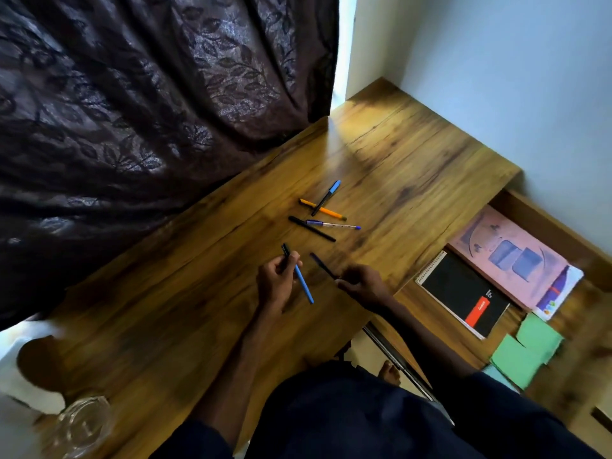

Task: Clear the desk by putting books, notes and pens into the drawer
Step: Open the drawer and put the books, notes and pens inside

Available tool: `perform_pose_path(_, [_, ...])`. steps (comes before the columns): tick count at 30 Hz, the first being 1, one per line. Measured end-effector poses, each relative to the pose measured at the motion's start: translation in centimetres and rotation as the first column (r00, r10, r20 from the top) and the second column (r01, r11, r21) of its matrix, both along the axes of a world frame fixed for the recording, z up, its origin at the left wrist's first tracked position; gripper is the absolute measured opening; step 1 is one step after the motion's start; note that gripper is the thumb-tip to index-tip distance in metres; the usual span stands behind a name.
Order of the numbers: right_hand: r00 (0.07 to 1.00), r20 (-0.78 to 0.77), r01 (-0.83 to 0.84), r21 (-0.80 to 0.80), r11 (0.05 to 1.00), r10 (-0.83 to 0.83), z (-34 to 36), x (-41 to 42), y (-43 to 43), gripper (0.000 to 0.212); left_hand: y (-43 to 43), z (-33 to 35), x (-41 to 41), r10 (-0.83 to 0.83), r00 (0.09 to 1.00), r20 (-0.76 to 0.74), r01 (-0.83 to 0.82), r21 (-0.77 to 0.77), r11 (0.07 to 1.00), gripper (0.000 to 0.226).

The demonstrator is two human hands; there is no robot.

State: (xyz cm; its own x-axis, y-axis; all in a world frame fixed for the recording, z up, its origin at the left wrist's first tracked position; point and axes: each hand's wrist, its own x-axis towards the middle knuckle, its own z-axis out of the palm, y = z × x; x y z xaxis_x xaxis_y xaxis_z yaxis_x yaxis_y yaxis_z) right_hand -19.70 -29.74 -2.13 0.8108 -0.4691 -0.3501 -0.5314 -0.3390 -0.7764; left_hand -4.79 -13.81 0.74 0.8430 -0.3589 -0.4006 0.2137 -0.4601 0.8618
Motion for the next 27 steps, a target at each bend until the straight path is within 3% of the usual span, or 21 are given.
perform_pose_path(3, [0.983,0.086,0.125,0.351,0.928,-0.165,2.9,-2.5,-0.6,0.014,-1.9,0.0,-2.1,-0.112,0.992,-0.061,0.111,-0.021,0.994,0.027])
perform_pose_path(7, [0.975,0.096,0.139,0.433,0.89,-0.199,4.8,-6.3,-1.4,0.018,-5.5,-0.1,-5.1,-0.245,0.95,-0.192,0.231,-0.089,0.969,0.027])
perform_pose_path(12, [0.963,0.092,0.212,0.33,0.92,-0.255,5.4,-11.1,-2.8,0.022,-9.8,0.0,-9.3,-0.379,0.906,-0.189,0.355,-0.151,0.923,0.012])
perform_pose_path(20, [0.915,0.032,0.396,0.116,0.911,-0.402,2.0,-18.4,-5.1,0.013,-14.1,-2.2,-16.6,-0.48,0.856,-0.193,0.495,0.041,0.868,0.027])
perform_pose_path(27, [0.821,-0.151,0.559,0.013,0.829,-0.551,-2.5,-25.2,-6.0,0.006,-16.3,-8.1,-24.1,-0.415,0.812,-0.411,0.529,0.216,0.821,0.025])
